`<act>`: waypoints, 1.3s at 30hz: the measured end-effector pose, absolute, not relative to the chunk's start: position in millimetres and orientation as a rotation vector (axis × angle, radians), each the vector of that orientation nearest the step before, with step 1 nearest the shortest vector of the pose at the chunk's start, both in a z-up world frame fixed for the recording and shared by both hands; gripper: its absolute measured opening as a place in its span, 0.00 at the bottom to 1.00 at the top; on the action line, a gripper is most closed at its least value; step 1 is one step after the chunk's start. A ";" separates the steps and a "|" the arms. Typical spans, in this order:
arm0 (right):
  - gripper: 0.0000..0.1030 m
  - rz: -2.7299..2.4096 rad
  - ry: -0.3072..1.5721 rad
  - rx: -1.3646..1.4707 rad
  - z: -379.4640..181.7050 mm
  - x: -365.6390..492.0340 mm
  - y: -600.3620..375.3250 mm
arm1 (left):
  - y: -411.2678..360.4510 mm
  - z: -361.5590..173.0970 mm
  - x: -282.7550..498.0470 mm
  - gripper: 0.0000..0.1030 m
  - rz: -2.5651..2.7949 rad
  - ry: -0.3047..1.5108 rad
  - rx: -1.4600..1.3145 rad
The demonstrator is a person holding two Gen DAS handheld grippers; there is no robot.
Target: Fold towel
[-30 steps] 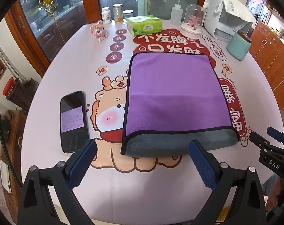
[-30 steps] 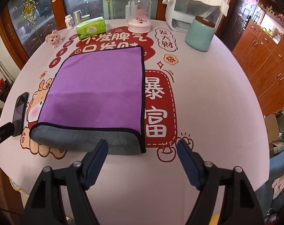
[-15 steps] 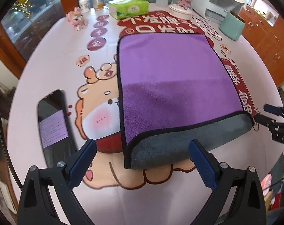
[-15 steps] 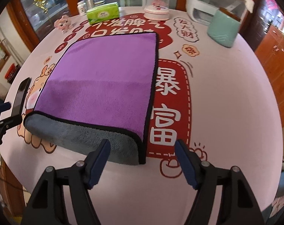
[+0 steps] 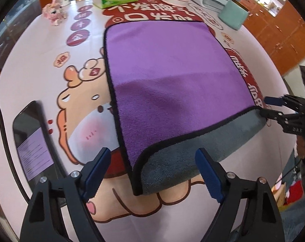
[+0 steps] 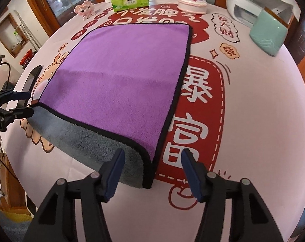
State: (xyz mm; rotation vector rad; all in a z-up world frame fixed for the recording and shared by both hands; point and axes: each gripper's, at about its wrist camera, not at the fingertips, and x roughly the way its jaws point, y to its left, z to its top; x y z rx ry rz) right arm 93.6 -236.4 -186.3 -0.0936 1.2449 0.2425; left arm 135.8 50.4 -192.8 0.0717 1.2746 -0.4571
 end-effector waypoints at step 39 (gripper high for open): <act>0.08 0.363 1.279 -0.092 -196.1 90.6 -230.3 | 48.8 -203.2 138.9 0.38 -0.558 1.380 0.063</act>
